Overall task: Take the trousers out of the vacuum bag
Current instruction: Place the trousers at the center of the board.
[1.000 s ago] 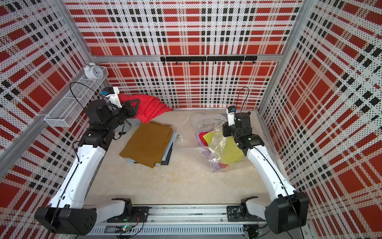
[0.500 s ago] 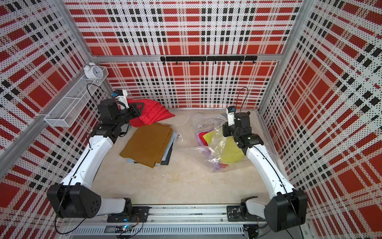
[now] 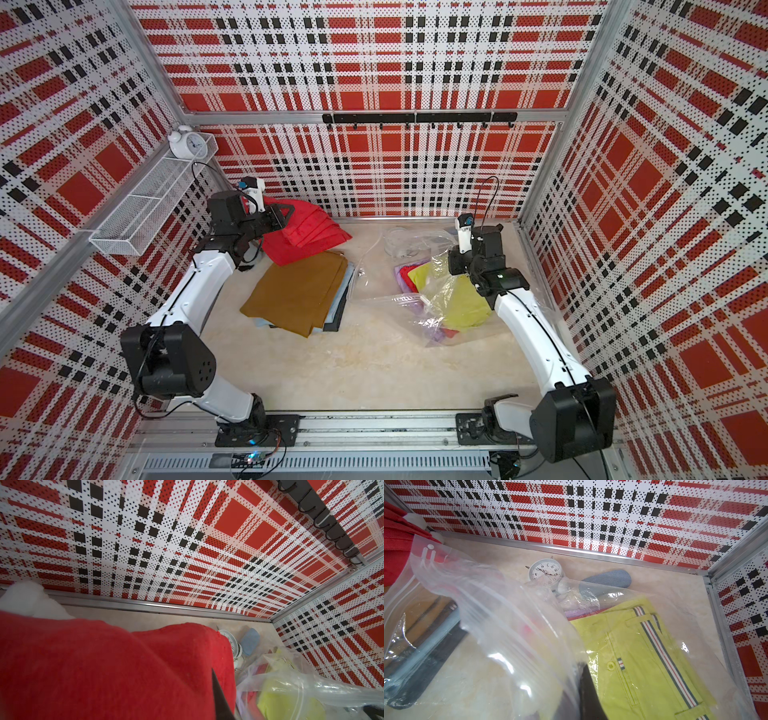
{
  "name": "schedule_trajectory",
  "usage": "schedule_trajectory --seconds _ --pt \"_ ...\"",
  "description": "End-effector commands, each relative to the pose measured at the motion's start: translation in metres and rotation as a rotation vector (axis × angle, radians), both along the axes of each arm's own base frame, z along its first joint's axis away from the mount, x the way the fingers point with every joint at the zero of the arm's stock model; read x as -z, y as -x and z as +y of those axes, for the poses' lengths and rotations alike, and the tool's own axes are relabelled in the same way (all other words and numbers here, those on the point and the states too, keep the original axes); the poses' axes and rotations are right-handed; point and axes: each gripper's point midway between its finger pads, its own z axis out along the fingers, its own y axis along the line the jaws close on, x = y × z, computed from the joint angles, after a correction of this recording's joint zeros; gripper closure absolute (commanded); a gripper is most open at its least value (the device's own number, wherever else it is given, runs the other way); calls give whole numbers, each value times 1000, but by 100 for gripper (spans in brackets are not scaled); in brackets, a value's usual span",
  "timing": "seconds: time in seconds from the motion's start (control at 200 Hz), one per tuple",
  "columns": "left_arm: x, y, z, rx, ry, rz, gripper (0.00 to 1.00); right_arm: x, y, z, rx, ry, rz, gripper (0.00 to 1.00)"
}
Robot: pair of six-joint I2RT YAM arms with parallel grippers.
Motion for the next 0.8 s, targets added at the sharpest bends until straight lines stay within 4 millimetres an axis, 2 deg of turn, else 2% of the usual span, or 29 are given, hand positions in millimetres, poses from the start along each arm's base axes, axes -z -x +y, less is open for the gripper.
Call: schedule_trajectory --seconds 0.0,0.16,0.251,0.351,0.406,0.666,0.747,0.797 --pt "-68 -4 -1 51 -37 -206 100 -8 -6 -6 25 3 -17 100" --pt "-92 -3 -3 67 -68 -252 100 -7 -8 -6 27 1 -12 100" --pt "-89 -5 -3 71 -84 -243 100 -7 -9 -6 27 -2 -11 100" --pt "-70 -5 -2 69 -85 -199 100 -7 -9 -5 26 -1 -12 100" --pt "-53 -2 -3 70 -74 -164 100 -6 -8 -6 28 1 -9 100" --pt "22 44 -5 31 16 -33 100 -6 -6 -10 34 3 -10 100" --pt "33 61 -6 9 58 -14 100 -6 -7 -8 27 0 -10 100" --pt "31 70 -6 -4 80 -21 100 -5 -9 -7 22 -3 -7 100"
